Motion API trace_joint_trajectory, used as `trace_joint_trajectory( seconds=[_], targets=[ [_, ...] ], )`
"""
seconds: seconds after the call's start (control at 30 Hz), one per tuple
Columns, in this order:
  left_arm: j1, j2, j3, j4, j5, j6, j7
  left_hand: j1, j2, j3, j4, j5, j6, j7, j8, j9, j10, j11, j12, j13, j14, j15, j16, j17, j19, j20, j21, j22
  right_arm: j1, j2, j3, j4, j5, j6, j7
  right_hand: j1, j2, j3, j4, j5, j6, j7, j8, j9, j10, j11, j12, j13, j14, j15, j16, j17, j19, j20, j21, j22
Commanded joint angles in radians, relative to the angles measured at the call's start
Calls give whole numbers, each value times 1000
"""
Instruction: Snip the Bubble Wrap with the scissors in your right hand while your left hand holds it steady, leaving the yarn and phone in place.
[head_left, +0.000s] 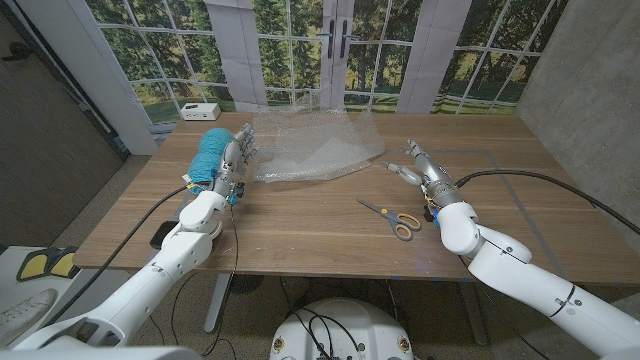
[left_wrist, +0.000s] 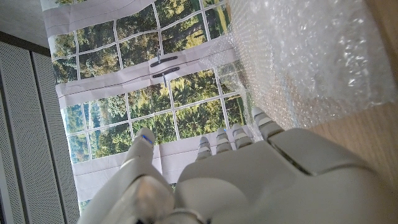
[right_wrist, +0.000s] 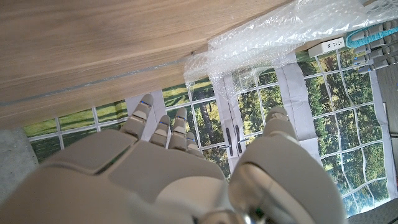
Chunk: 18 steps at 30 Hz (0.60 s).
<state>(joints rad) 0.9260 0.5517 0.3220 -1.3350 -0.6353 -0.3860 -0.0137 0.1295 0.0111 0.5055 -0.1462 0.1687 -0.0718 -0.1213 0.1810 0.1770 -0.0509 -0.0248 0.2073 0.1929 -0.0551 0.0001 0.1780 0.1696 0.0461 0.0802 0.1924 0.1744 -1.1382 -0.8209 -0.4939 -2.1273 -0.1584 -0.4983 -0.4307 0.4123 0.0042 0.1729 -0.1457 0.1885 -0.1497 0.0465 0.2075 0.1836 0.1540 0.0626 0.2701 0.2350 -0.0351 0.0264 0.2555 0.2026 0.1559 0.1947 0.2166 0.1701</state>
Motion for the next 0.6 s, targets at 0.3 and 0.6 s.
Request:
trace_joint_trajectory(
  seconds=[0.3, 0.6],
  targets=[
    [15, -2, 0, -20, -1, -3, 9, 15, 2, -3, 2, 4, 10, 0, 8, 3, 4, 8, 7, 2, 4, 4, 6, 5, 9, 0, 5, 1, -19, -27, -16, -58, -48, -78, 1, -6, -10, -3, 8, -3, -1, -12, -2, 5, 33, -2, 15, 10, 31, -9, 14, 7, 28, -4, 3, 6],
    [20, -6, -2, -21, -11, -5, 4, 16, 3, -3, 2, 4, 13, -1, 8, 3, 6, 7, 7, 2, 6, 3, 6, 5, 11, 1, 5, 1, -16, -39, -29, -75, -66, -109, 18, -9, -11, -7, 11, -3, -12, -9, -7, 6, 17, 5, 7, 16, 53, 0, 21, 11, 47, -1, 4, 6]
  ],
)
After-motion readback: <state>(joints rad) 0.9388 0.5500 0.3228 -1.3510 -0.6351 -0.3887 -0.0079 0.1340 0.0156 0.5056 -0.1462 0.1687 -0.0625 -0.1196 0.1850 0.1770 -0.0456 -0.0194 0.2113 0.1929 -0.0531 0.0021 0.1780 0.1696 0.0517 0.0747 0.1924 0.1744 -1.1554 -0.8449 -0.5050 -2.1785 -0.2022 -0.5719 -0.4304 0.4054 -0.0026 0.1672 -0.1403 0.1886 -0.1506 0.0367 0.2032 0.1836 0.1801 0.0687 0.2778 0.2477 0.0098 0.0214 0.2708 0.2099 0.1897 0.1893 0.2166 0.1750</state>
